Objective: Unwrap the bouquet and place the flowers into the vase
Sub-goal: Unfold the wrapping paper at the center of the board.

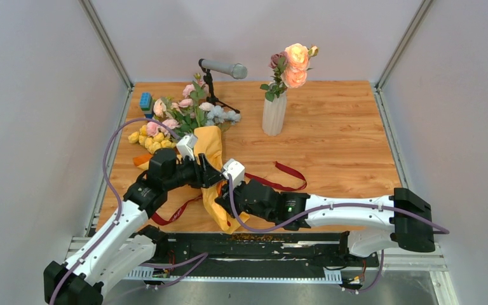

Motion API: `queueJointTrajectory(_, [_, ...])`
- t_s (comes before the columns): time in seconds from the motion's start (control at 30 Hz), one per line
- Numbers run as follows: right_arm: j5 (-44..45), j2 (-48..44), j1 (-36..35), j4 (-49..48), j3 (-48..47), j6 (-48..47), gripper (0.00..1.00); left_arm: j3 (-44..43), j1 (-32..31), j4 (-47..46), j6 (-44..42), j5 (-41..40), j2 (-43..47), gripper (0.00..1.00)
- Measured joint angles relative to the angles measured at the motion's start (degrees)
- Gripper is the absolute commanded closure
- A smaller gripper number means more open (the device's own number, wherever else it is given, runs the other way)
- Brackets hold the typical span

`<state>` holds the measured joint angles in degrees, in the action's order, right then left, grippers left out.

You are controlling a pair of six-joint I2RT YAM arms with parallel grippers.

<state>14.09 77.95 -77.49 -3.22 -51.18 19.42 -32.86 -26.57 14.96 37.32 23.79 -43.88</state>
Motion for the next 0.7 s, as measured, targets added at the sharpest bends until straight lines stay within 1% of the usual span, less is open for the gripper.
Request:
queueJointTrajectory(0.13, [0.9,0.2,0.0,0.4,0.0,0.0,1.00,-0.4,-0.1,0.3,-0.5,-0.1,-0.2,0.68])
queueJointTrajectory(0.17, [1.2,0.2,0.0,0.7,0.0,0.0,1.00,-0.5,-0.1,0.3,-0.5,-0.1,-0.2,0.77])
queueJointTrajectory(0.3, [2.9,0.3,0.0,1.2,-0.1,0.2,1.00,-0.5,-0.1,0.4,-0.5,-0.3,0.1,0.99])
queueJointTrajectory(0.37, [3.5,0.3,0.0,1.4,-0.1,0.3,0.98,-0.5,-0.1,0.7,-0.5,-0.6,0.7,1.00])
queueJointTrajectory(0.47, [4.0,0.3,0.0,1.4,-0.1,0.5,0.89,-0.5,-0.1,1.0,-0.5,-2.0,2.3,1.00])
queueJointTrajectory(0.53, [4.5,0.3,0.0,1.7,-0.1,0.7,0.81,-0.5,-0.1,1.9,-0.5,-3.6,3.9,1.00])
queueJointTrajectory(0.7, [6.6,-0.2,0.0,3.5,-0.1,1.4,0.57,-0.5,-0.1,5.0,-1.6,-11.0,8.3,1.00])
